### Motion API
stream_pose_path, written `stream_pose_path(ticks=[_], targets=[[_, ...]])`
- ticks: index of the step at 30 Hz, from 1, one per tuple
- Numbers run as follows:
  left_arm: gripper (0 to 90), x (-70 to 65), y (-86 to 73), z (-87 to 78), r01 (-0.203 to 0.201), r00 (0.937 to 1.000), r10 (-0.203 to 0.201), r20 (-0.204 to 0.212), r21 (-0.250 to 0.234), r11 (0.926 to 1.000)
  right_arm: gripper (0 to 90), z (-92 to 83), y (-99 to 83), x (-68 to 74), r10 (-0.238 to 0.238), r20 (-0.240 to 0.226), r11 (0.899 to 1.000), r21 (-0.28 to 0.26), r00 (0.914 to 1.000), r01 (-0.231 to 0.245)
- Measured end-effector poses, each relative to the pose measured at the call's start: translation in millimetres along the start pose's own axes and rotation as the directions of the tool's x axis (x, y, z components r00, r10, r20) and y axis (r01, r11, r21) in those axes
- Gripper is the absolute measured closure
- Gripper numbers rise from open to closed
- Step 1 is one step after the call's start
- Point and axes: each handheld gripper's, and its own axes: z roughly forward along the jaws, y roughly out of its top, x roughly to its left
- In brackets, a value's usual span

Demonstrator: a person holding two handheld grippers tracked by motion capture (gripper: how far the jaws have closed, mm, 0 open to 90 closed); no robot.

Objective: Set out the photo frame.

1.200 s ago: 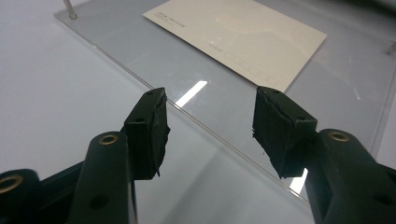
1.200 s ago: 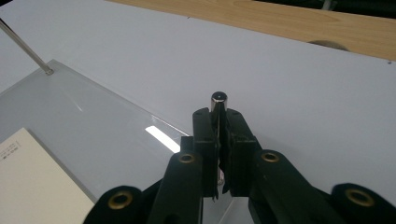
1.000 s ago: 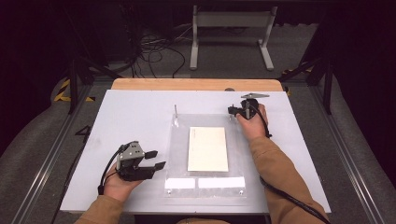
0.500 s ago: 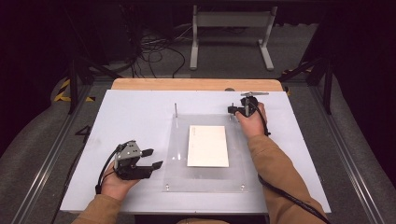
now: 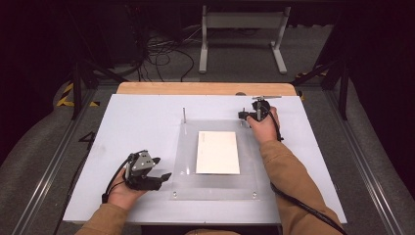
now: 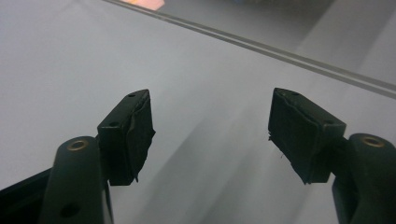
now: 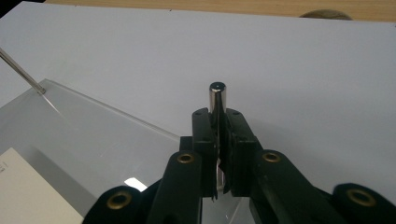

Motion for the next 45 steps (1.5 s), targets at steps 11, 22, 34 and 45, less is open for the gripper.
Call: stream_pose_path(ticks=[11, 22, 34, 45], targets=[[27.8, -16.5, 6.8, 18.9, -0.125, 0.992, 0.125, -0.019, -0.001, 0.9922, 83.9, 1.1, 0.9, 1.2, -0.003, 0.008, 1.0, 0.021, 1.0, 0.003], [23.6, -24.7, 6.4, 22.8, -0.276, 0.9611, 0.275, -0.025, -0.092, 0.9567, 83.9, 2.8, 0.9, 2.6, 0.006, 0.022, 1.0, 0.029, 0.9997, -0.006], [24.7, -28.3, 14.9, 23.4, -0.342, 0.9386, 0.326, -0.113, -0.171, 0.9243, 83.7, 4.4, -0.1, 0.4, 0.035, 0.011, 0.999, 0.025, 0.9993, -0.036], [42.1, -35.0, 18.6, 22.7, -0.439, 0.8926, 0.403, -0.202, -0.187, 0.8788, 83.6, 5.2, -0.9, 0.8, 0.039, 0.016, 0.999, 0.023, 0.9991, -0.039]])
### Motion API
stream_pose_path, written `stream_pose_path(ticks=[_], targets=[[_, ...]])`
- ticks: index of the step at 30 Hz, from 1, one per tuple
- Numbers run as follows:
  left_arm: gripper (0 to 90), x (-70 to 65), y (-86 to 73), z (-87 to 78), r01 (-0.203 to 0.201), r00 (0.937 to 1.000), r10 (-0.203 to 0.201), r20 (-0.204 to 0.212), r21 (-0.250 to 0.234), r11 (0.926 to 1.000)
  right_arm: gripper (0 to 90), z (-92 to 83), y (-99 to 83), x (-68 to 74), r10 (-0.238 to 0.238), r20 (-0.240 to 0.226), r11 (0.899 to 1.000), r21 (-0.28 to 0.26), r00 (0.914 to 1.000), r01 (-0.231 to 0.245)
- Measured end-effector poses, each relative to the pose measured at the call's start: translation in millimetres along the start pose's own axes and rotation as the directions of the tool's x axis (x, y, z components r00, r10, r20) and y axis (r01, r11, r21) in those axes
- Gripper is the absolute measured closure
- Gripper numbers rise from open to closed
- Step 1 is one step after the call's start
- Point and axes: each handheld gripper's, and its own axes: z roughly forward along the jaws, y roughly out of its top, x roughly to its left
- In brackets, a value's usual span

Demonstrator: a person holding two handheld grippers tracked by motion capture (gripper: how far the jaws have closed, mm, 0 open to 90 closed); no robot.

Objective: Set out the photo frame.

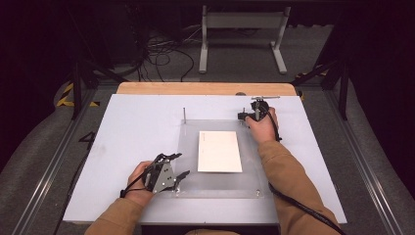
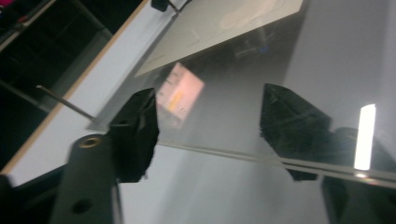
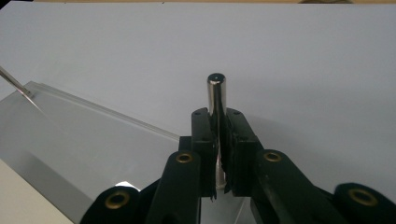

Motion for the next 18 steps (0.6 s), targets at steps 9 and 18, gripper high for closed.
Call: stream_pose_path(ticks=[9, 18], targets=[[56.9, 3.2, 2.7, -3.5, 0.005, 0.9989, -0.007, -0.046, -0.053, 0.9986, 83.9, -0.2, 0.7, -0.1, -0.03, -0.002, 1.0, 0.003, 0.9996, 0.03], [58.2, 3.8, 3.7, -3.7, 0.008, 0.999, -0.01, -0.044, -0.051, 0.9987, 57.5, -6.9, -2.6, -3.4, -0.155, -0.051, 0.985, -0.078, 0.9866, 0.151]])
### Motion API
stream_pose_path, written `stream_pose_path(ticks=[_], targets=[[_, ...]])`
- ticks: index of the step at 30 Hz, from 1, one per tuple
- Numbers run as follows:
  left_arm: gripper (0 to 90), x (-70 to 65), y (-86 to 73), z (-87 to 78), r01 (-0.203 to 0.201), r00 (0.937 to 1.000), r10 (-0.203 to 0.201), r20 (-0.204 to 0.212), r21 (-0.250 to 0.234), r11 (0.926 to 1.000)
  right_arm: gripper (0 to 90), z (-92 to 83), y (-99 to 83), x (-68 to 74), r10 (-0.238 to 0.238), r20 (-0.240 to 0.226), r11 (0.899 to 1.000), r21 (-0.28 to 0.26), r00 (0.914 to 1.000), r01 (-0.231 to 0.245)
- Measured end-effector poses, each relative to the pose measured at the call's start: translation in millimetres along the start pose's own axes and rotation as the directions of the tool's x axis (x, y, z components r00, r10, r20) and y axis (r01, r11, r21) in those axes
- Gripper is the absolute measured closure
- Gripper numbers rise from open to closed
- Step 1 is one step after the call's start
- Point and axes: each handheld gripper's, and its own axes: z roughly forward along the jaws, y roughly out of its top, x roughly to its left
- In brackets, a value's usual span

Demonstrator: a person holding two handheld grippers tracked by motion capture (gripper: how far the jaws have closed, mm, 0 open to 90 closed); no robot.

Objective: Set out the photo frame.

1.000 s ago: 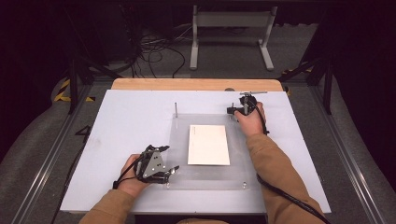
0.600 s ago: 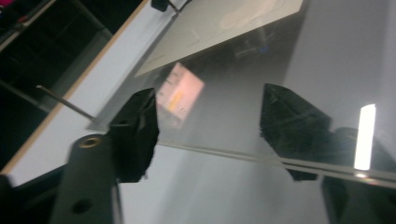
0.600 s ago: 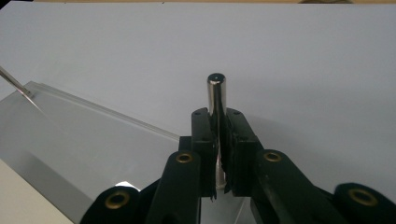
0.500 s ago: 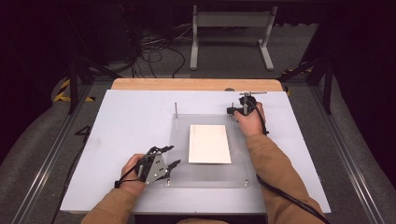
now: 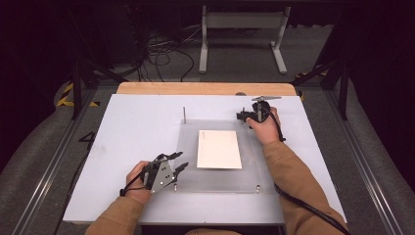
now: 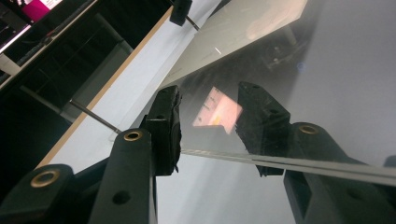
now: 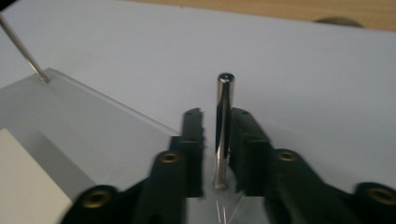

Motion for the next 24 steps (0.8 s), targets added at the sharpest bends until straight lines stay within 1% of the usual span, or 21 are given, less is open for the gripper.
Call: stream_pose_path(ticks=[1, 2, 3, 4, 5, 6, 8, 10, 13, 14, 17, 19, 20, 22, 23, 24], targets=[[58.2, 0.6, 0.0, -0.1, 0.002, 1.0, -0.002, -0.001, -0.001, 1.0, 52.1, -4.2, -0.7, 1.8, -0.058, 0.005, 0.998, -0.018, 0.9983, 0.058], [58.2, 0.6, 0.0, -0.1, 0.002, 1.0, -0.002, -0.001, -0.001, 1.0, 52.1, -4.2, -0.7, 1.8, -0.058, 0.005, 0.998, -0.018, 0.9983, 0.058], [58.2, 0.8, 0.4, -0.7, 0.011, 0.9999, -0.011, -0.002, 0.005, 0.9999, 46.6, -12.7, -2.4, 4.1, -0.104, 0.002, 0.994, -0.031, 0.9946, 0.104], [58.2, 1.0, 0.8, -1.1, 0.014, 0.9999, -0.014, -0.004, 0.009, 0.9999, 45.0, -16.4, -3.1, 4.4, -0.111, -0.004, 0.993, -0.041, 0.9938, 0.111], [58.2, 1.0, 0.8, -1.1, 0.014, 0.9999, -0.014, -0.004, 0.009, 0.9999, 45.0, -16.4, -3.1, 4.4, -0.111, -0.004, 0.993, -0.041, 0.9938, 0.111], [58.2, 2.2, 1.5, -0.6, 0.006, 1.0, -0.006, 0.004, 0.004, 1.0, 41.9, -29.0, -5.1, 5.0, -0.116, -0.028, 0.991, -0.071, 0.9928, 0.114], [58.1, 3.0, 2.3, -0.5, 0.013, 0.9999, -0.013, 0.003, 0.0, 0.9999, 39.7, -39.8, -6.6, 5.2, -0.116, -0.051, 0.989, -0.095, 0.9919, 0.111], [58.2, 3.3, 3.1, -0.9, 0.023, 0.9997, -0.023, 0.0, 0.003, 0.9997, 37.8, -51.9, -8.0, 6.1, -0.134, -0.07, 0.985, -0.116, 0.9886, 0.125], [58.2, 5.3, 4.5, -1.1, 0.037, 0.9993, -0.037, 0.003, -0.001, 0.9993, 34.9, -69.8, -11.3, 10.0, -0.175, -0.102, 0.977, -0.139, 0.9792, 0.161], [58.2, 5.3, 4.5, -1.1, 0.037, 0.9993, -0.037, 0.003, -0.001, 0.9993, 34.9, -69.8, -11.3, 10.0, -0.175, -0.102, 0.977, -0.139, 0.9792, 0.161], [58.1, 8.3, 5.3, -1.4, 0.053, 0.9985, -0.053, 0.012, -0.008, 0.9985, 33.5, -89.0, -17.8, 17.6, -0.224, -0.123, 0.967, -0.153, 0.9667, 0.204], [58.1, 10.1, 5.7, -2.3, 0.067, 0.9977, -0.067, 0.009, -0.007, 0.9977, 37.9, -102.0, -24.2, 21.4, -0.28, -0.131, 0.952, -0.166, 0.9512, 0.257], [58.1, 11.4, 6.5, -2.0, 0.073, 0.9973, -0.073, 0.012, -0.014, 0.9972, 39.8, -107.5, -27.0, 22.8, -0.298, -0.146, 0.946, -0.18, 0.9435, 0.27], [58.1, 14.7, 8.2, -2.7, 0.085, 0.9963, -0.085, 0.015, -0.015, 0.9963, 42.3, -116.6, -32.4, 24.4, -0.304, -0.17, 0.942, -0.199, 0.9372, 0.27], [58.1, 16.1, 8.8, -3.6, 0.099, 0.9951, -0.099, 0.01, -0.011, 0.995, 42.6, -123.1, -36.1, 25.4, -0.314, -0.173, 0.939, -0.204, 0.9335, 0.278], [58.1, 18.3, 9.4, -3.5, 0.106, 0.9943, -0.106, 0.017, -0.013, 0.9943, 42.7, -127.9, -38.9, 26.0, -0.326, -0.171, 0.935, -0.207, 0.9297, 0.29]])
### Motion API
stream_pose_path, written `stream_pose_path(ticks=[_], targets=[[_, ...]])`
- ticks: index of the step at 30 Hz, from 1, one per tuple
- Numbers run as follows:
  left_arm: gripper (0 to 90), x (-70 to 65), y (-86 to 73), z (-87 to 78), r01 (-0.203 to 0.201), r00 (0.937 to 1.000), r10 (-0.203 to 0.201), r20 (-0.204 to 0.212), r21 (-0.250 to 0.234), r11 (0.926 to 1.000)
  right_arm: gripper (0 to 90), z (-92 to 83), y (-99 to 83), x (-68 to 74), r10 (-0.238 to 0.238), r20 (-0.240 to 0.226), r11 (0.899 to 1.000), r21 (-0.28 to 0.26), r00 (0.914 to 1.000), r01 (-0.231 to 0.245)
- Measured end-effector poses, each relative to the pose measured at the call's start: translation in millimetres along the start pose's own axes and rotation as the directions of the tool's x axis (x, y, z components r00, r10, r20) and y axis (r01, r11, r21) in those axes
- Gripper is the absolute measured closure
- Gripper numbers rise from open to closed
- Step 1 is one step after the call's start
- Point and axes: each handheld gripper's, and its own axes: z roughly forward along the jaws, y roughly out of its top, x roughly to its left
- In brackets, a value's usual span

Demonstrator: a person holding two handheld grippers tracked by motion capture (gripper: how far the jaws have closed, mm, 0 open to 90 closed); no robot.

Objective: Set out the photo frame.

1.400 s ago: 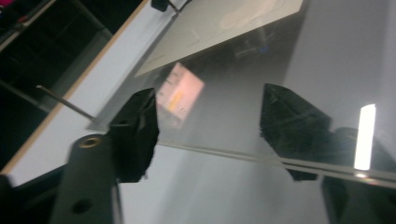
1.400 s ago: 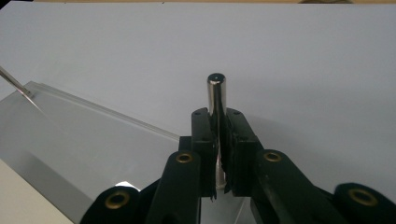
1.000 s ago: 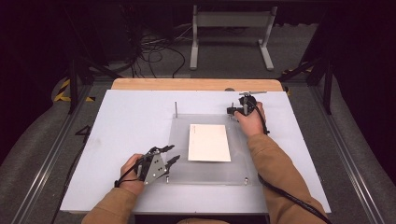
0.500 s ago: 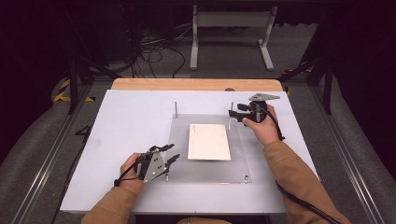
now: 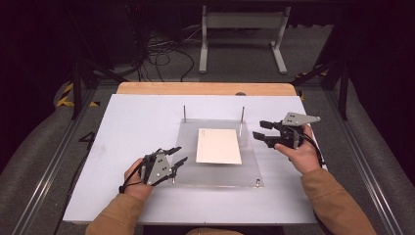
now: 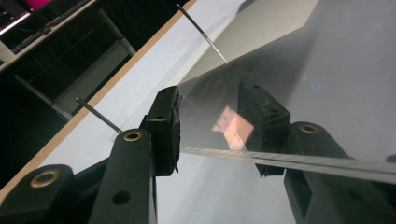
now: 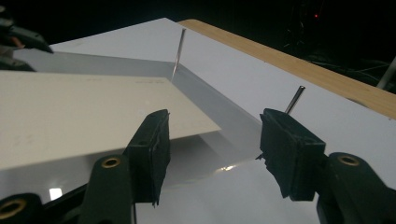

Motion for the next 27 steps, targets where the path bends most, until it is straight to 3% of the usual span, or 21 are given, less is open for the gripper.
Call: stream_pose_path(ticks=[4, 7, 9, 10, 11, 14, 15, 16, 19, 22, 23, 24, 27], targets=[[57.9, 4.6, 2.3, -0.3, 0.017, 0.9998, -0.017, 0.009, 0.002, 0.9999, 43.5, -16.5, -5.7, 10.2, -0.055, -0.009, 0.998, -0.014, 0.9985, 0.055], [57.9, 5.5, 4.1, -1.0, 0.025, 0.9995, -0.025, 0.018, 0.003, 0.9997, 43.9, -25.9, -8.9, 21.6, -0.145, -0.006, 0.989, -0.004, 0.9894, 0.145], [57.9, 5.9, 4.8, -1.1, 0.026, 0.9995, -0.026, 0.019, 0.002, 0.9996, 43.8, -28.0, -9.7, 24.9, -0.164, -0.006, 0.986, 0.0, 0.9864, 0.164], [57.9, 7.0, 5.8, -1.5, 0.027, 0.9994, -0.027, 0.023, 0.003, 0.9996, 43.9, -29.7, -10.4, 27.9, -0.185, -0.006, 0.983, 0.005, 0.9828, 0.185], [57.8, 7.5, 6.2, -1.4, 0.033, 0.9991, -0.033, 0.027, -0.002, 0.9994, 44.5, -32.7, -12.2, 34.2, -0.24, 0.008, 0.97, 0.028, 0.9707, 0.24], [57.6, 11.3, 8.1, -2.3, 0.052, 0.9979, -0.052, 0.039, -0.007, 0.9986, 44.3, -34.4, -15.0, 39.2, -0.31, 0.022, 0.949, 0.06, 0.9503, 0.309], [57.5, 11.3, 8.1, -2.3, 0.052, 0.9979, -0.052, 0.039, -0.007, 0.9986, 44.3, -34.4, -15.0, 39.2, -0.31, 0.022, 0.949, 0.06, 0.9503, 0.309], [57.5, 12.0, 8.6, -2.1, 0.055, 0.9978, -0.054, 0.038, -0.012, 0.9984, 43.7, -34.1, -17.7, 42.4, -0.336, 0.026, 0.939, 0.08, 0.9414, 0.333], [57.5, 15.3, 10.6, -2.5, 0.067, 0.9968, -0.066, 0.045, -0.021, 0.9975, 41.7, -31.1, -19.1, 48.4, -0.352, 0.009, 0.934, 0.068, 0.9359, 0.351], [57.4, 17.5, 12.5, -2.7, 0.077, 0.9957, -0.076, 0.052, -0.021, 0.9968, 39.4, -26.5, -17.9, 55.9, -0.384, -0.012, 0.922, 0.044, 0.9233, 0.384], [57.4, 17.5, 12.5, -2.7, 0.077, 0.9957, -0.076, 0.052, -0.021, 0.9968, 39.4, -26.5, -17.9, 55.9, -0.384, -0.012, 0.922, 0.044, 0.9233, 0.384], [57.4, 17.9, 13.0, -2.8, 0.078, 0.9957, -0.077, 0.053, -0.019, 0.9968, 36.8, -22.9, -16.3, 60.0, -0.403, -0.014, 0.914, 0.046, 0.915, 0.403], [57.3, 18.0, 13.5, -2.8, 0.082, 0.9952, -0.081, 0.056, -0.017, 0.9965, 30.3, -19.4, -15.1, 64.0, -0.406, -0.015, 0.914, 0.023, 0.9139, 0.406]])
